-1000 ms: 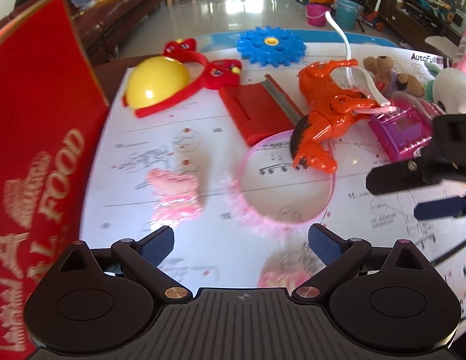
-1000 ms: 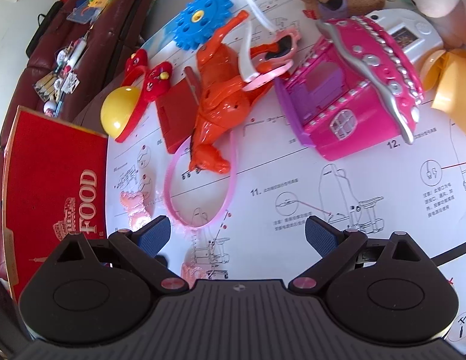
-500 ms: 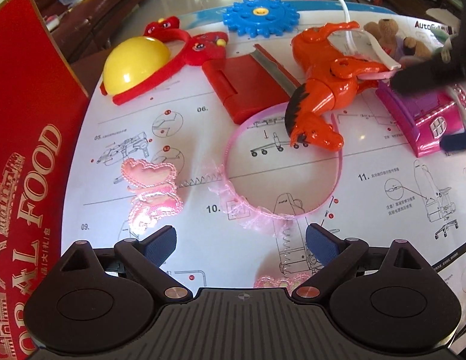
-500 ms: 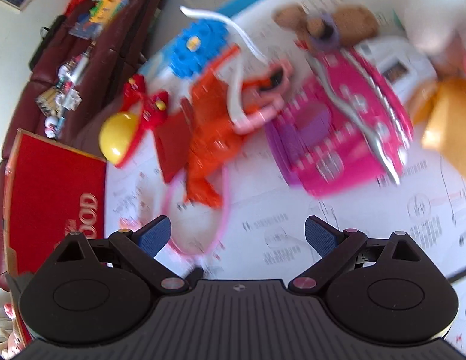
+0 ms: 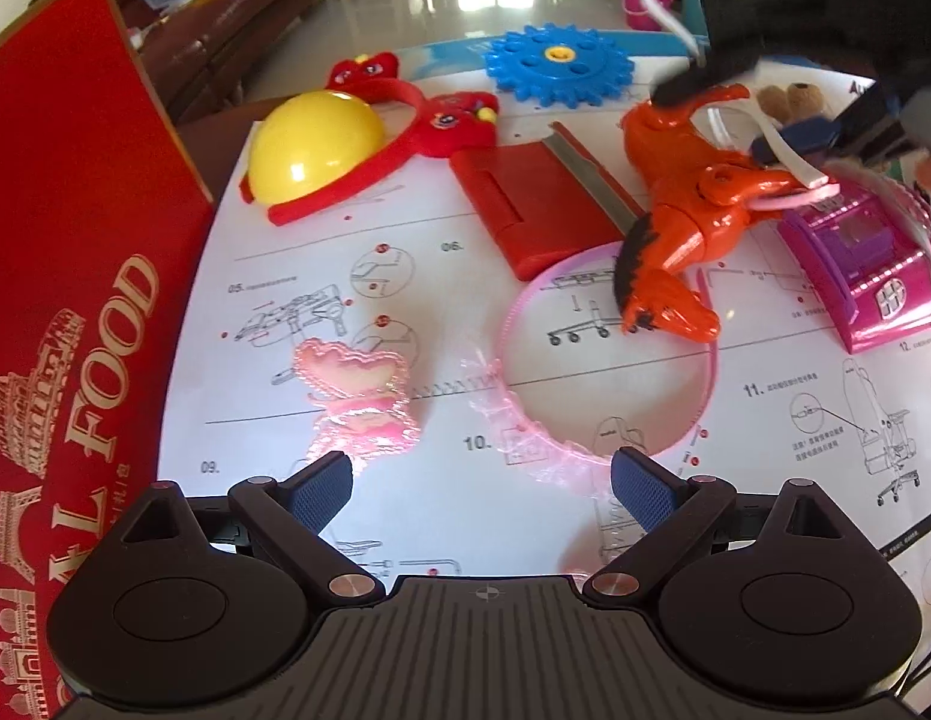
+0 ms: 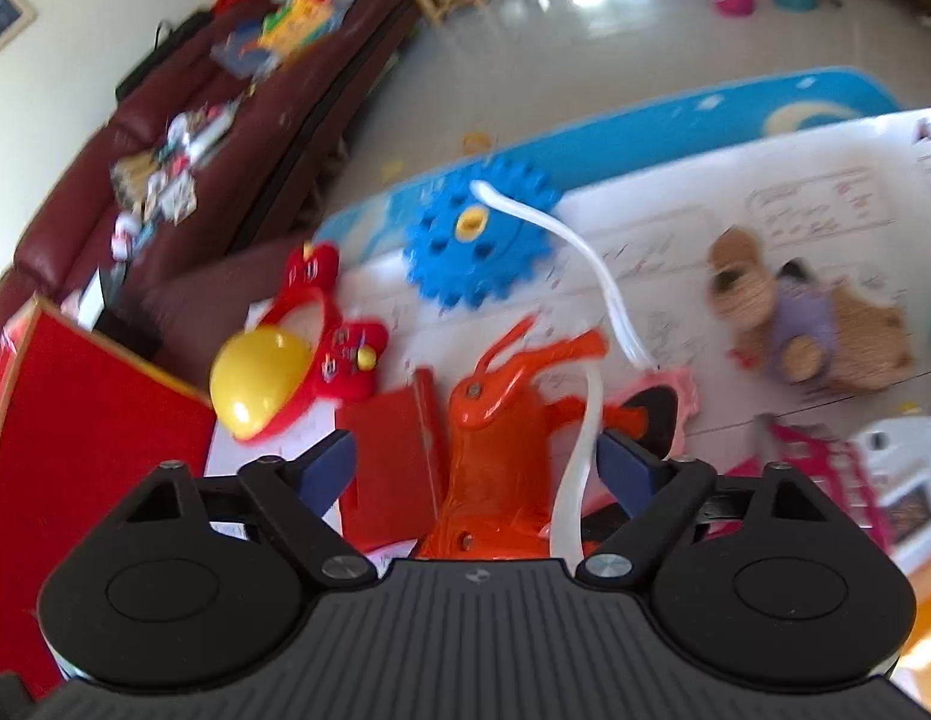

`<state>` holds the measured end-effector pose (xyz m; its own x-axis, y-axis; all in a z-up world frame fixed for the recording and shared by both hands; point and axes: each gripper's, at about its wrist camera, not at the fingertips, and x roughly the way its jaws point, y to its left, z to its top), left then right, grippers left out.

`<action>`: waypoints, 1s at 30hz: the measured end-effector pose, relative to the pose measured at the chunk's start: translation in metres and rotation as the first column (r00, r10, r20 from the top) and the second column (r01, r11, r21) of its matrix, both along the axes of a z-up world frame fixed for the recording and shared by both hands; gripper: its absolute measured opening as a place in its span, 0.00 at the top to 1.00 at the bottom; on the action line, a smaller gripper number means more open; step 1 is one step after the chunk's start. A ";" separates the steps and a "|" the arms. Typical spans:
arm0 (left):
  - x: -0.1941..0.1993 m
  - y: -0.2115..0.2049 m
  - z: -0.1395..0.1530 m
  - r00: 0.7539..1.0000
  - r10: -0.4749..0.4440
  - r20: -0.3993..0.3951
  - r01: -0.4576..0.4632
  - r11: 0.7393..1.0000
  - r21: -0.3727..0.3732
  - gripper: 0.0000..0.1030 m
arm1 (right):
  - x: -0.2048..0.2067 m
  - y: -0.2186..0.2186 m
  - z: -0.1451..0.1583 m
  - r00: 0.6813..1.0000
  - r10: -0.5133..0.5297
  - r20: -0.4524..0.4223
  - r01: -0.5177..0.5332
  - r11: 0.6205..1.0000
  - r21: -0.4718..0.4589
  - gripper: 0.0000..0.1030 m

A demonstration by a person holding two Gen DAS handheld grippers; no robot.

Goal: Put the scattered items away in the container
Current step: 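Move both grippers back over the table toward the pink sunglasses, then lower the right gripper onto the sunglasses' white strap while the left gripper approaches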

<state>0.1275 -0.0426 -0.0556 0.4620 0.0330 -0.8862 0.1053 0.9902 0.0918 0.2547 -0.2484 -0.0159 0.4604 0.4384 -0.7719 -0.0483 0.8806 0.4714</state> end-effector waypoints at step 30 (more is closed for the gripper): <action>-0.059 0.051 0.026 0.994 0.099 0.054 -0.098 0.995 -0.021 0.05 | -0.160 0.010 0.016 0.975 0.195 -0.108 -0.162 0.953 0.258 0.22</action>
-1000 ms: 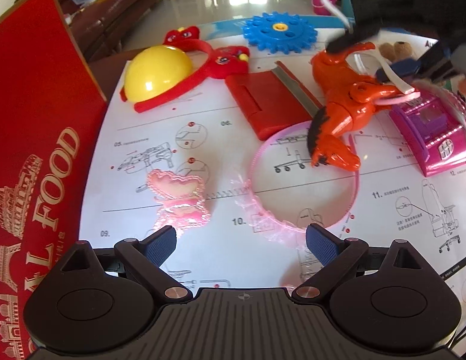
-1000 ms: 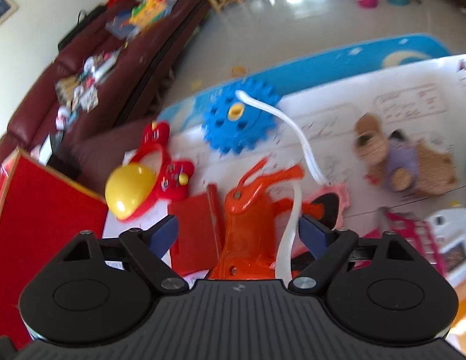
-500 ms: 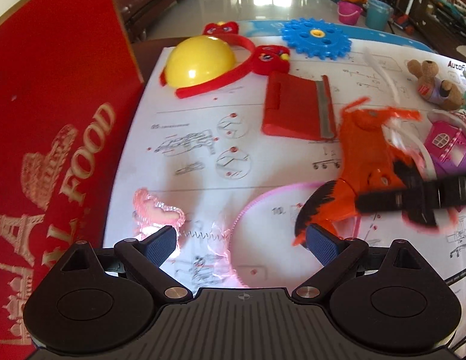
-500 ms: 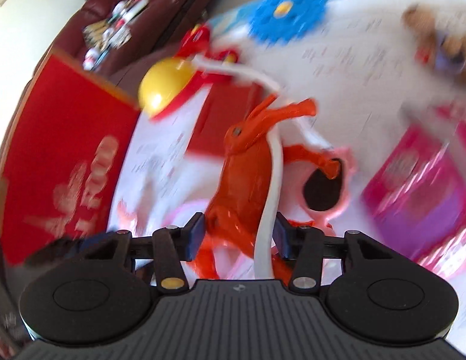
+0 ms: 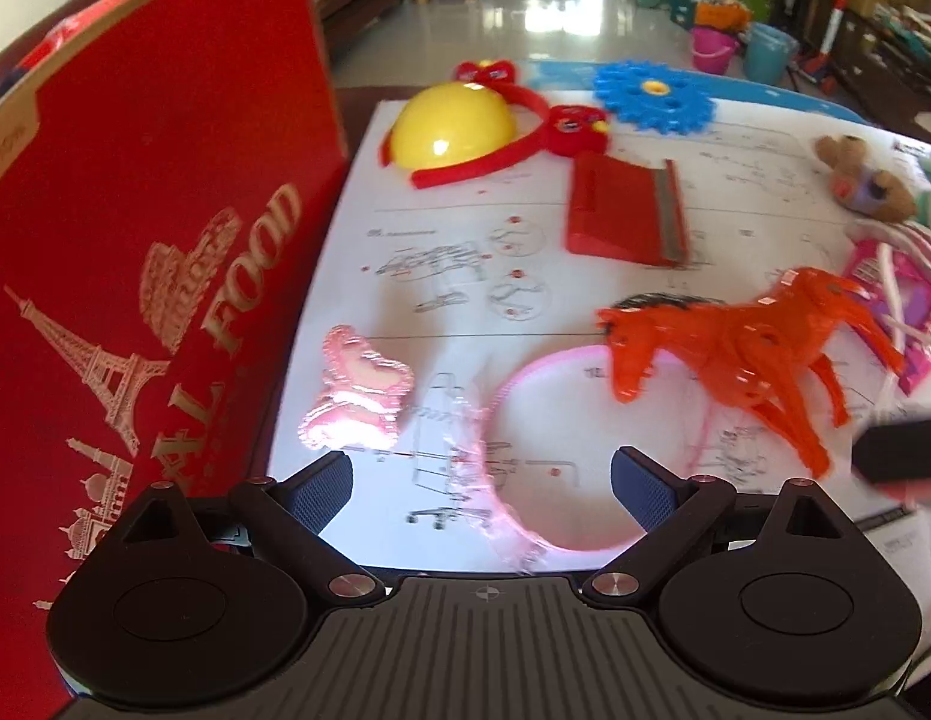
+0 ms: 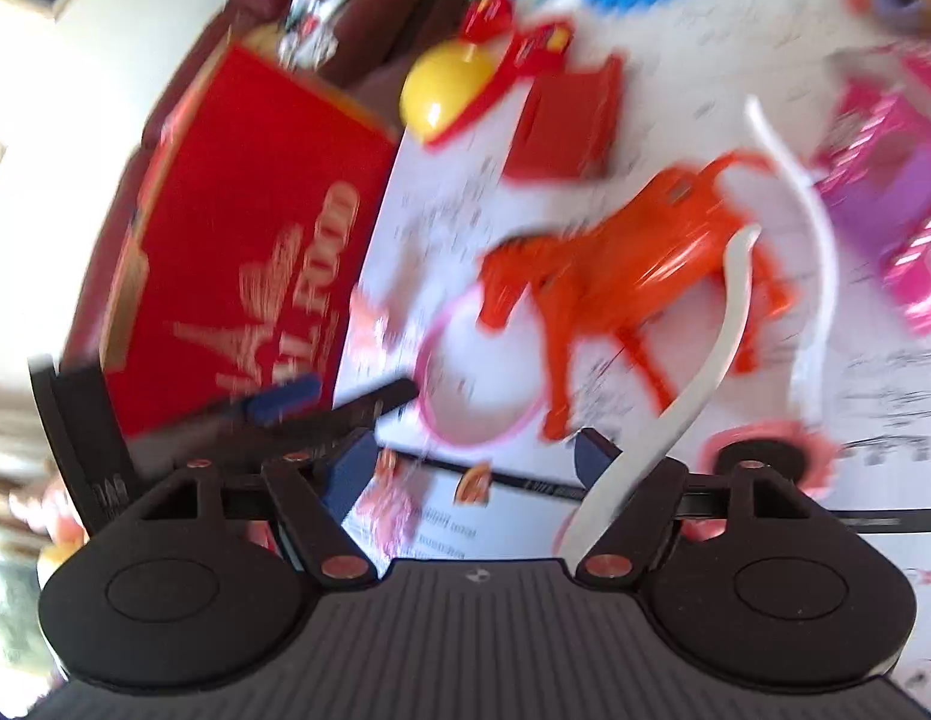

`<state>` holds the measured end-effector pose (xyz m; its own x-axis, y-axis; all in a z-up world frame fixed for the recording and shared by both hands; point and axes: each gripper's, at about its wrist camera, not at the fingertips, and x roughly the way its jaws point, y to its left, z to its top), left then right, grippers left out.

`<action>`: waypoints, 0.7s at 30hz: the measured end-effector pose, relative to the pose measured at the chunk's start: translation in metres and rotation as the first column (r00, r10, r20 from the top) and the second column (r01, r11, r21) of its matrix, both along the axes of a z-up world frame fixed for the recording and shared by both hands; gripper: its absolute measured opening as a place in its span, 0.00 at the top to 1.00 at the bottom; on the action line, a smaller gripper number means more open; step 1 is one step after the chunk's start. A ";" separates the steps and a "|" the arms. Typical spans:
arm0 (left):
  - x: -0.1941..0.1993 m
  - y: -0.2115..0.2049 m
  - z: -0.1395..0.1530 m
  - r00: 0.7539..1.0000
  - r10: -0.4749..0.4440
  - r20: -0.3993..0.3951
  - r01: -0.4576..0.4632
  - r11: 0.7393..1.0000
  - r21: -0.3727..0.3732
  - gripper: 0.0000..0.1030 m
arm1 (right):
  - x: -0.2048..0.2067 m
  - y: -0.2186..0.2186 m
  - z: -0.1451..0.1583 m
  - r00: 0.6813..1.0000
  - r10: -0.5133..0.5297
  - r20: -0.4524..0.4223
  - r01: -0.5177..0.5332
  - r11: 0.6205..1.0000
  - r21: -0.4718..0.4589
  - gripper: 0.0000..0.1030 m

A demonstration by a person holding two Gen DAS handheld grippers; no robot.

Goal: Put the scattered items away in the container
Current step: 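Lower the right gripper onto the sunglasses' white strap while the left gripper approaches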

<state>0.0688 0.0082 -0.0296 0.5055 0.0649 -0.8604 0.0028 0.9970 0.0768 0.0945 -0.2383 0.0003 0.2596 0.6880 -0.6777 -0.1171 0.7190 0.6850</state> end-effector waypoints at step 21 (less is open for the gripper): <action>-0.054 -0.079 0.015 0.956 -0.289 0.051 0.287 0.957 0.041 0.04 | -0.020 -0.065 -0.027 0.960 -0.278 0.030 0.280 0.959 -0.052 0.13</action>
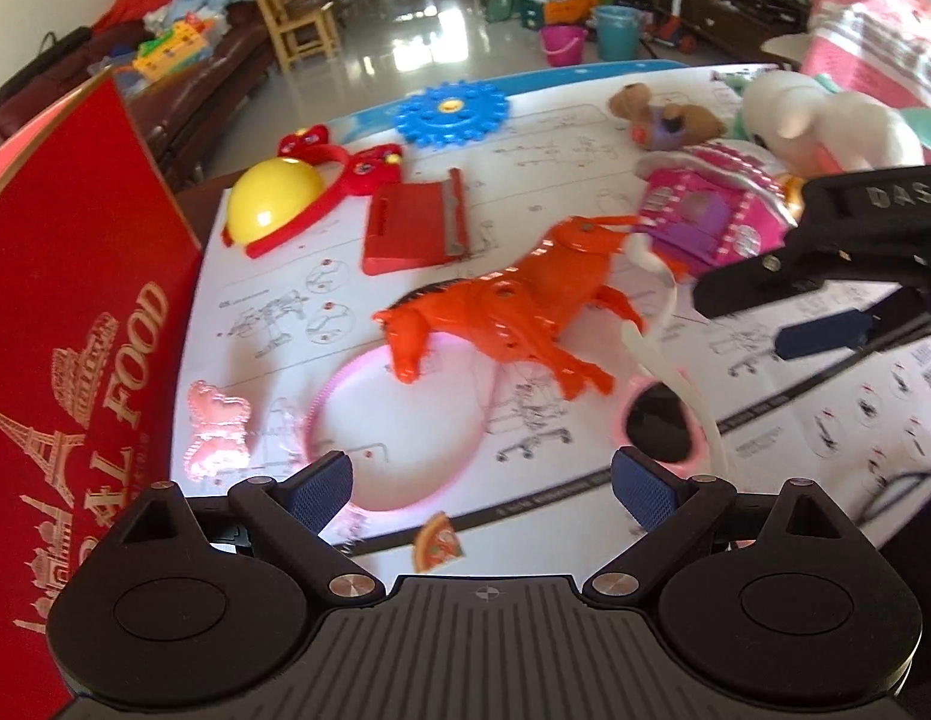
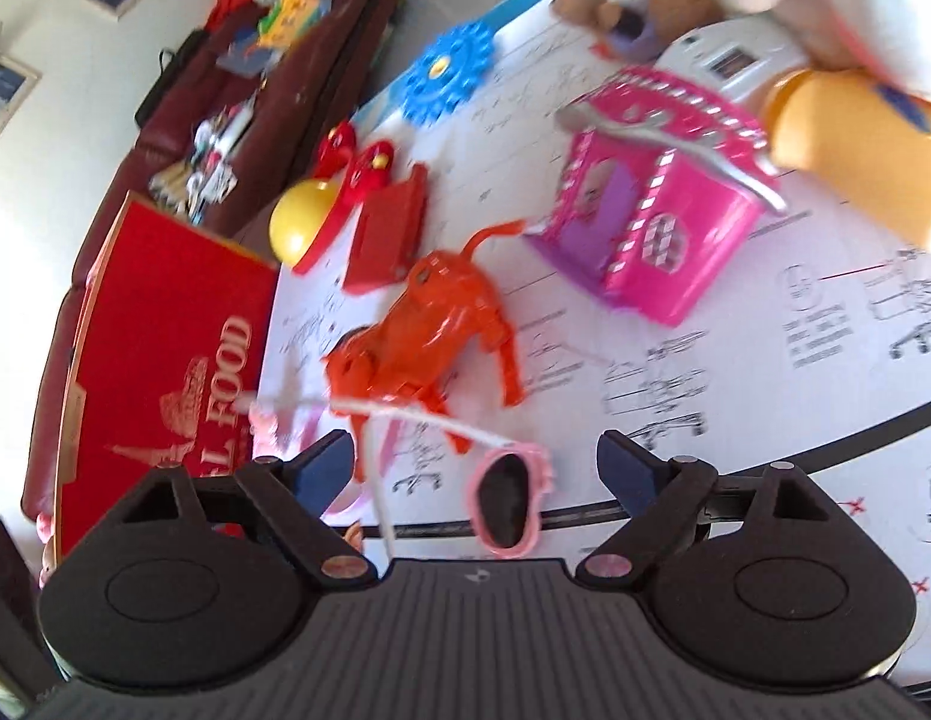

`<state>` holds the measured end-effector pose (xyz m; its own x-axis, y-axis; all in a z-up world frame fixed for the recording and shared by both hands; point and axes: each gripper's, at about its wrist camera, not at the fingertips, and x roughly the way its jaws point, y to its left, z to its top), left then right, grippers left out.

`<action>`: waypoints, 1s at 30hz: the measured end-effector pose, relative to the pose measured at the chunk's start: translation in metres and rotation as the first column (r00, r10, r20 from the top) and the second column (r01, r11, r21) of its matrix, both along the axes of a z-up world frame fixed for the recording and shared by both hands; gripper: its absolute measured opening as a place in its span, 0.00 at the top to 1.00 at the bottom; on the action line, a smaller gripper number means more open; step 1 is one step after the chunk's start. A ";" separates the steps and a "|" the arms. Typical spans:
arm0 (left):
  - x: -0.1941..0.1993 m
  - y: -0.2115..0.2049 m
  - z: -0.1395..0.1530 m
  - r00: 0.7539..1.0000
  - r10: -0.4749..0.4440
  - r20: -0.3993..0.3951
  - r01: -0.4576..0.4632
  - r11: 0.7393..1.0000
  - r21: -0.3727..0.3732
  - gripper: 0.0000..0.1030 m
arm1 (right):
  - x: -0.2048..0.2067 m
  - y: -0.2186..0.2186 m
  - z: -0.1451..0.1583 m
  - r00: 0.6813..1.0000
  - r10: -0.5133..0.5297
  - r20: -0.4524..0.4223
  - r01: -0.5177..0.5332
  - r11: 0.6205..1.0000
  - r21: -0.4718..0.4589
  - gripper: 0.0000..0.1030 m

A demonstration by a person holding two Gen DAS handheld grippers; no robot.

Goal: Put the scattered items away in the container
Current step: 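Lower the right gripper onto the sunglasses' white strap while the left gripper approaches, then close the left gripper on the white strap while the right gripper grasps it too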

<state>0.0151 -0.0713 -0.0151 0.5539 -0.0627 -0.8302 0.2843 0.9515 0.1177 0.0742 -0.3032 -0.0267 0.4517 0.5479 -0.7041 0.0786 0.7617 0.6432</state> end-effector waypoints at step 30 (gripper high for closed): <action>0.033 0.028 -0.046 0.993 -0.037 -0.114 0.028 0.997 -0.078 0.43 | -0.017 0.068 0.008 0.931 0.346 0.116 -0.283 0.885 -0.371 0.38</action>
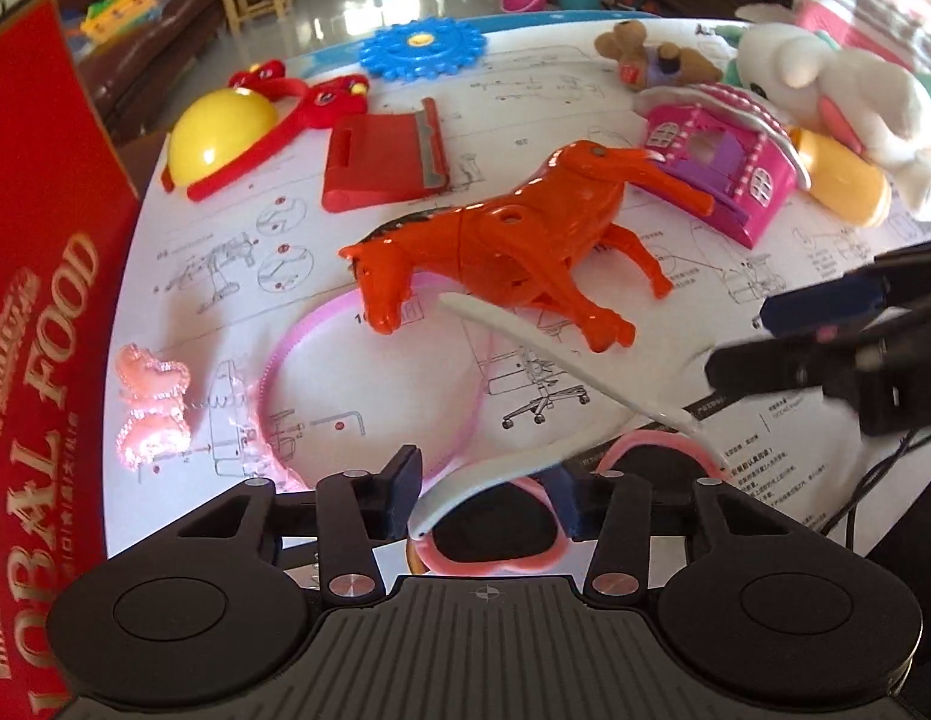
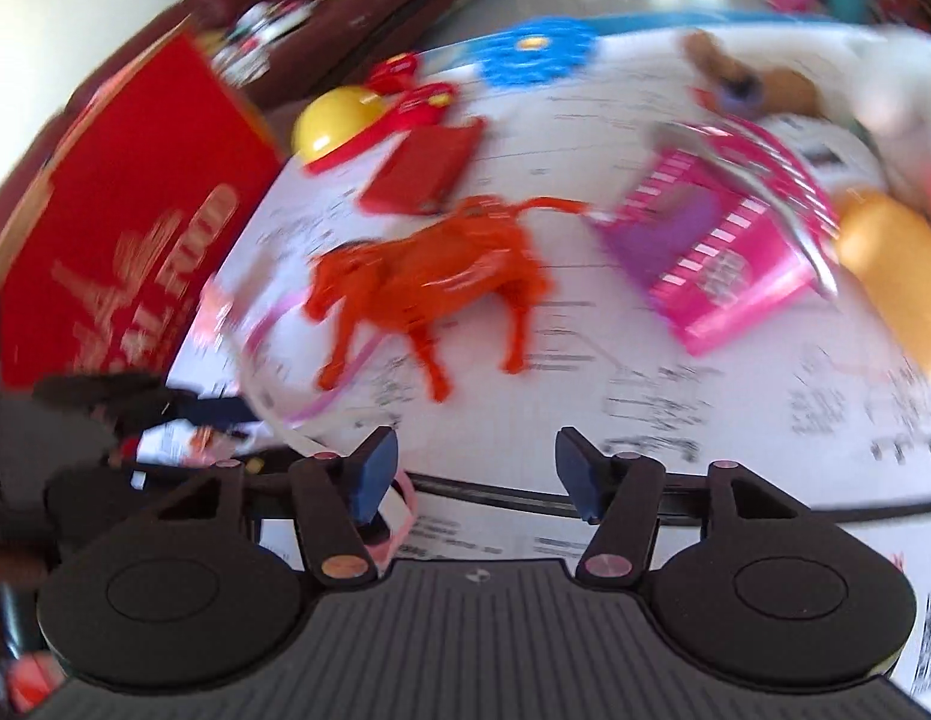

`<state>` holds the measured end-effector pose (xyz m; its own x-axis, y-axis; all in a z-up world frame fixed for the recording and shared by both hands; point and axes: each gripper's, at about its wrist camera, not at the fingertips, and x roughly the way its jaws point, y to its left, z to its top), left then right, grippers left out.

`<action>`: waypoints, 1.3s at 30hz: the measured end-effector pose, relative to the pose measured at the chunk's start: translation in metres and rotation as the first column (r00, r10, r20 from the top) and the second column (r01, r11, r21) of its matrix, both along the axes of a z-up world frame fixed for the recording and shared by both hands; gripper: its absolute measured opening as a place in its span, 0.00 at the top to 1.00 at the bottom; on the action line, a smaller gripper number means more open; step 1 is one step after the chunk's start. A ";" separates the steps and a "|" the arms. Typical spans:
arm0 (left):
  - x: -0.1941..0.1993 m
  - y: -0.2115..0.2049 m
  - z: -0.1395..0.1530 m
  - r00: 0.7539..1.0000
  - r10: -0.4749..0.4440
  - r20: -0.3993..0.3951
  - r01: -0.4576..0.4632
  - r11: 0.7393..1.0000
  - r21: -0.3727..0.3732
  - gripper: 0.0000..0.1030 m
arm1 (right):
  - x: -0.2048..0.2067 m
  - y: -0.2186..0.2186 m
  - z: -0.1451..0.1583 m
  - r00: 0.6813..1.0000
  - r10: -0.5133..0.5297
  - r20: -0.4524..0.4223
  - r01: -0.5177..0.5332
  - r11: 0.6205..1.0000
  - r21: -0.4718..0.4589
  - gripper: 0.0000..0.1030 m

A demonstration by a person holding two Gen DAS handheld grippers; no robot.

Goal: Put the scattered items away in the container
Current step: 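Close the left gripper on the white strap while the right gripper grasps it too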

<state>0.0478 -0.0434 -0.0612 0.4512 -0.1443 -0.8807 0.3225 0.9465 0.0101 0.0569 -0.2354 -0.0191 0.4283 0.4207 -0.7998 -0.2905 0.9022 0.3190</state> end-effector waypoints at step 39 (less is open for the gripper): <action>-0.044 -0.029 0.008 0.978 -0.181 -0.104 0.176 0.983 -0.057 0.62 | -0.018 -0.037 -0.031 0.956 -0.180 -0.230 0.205 0.975 0.090 0.80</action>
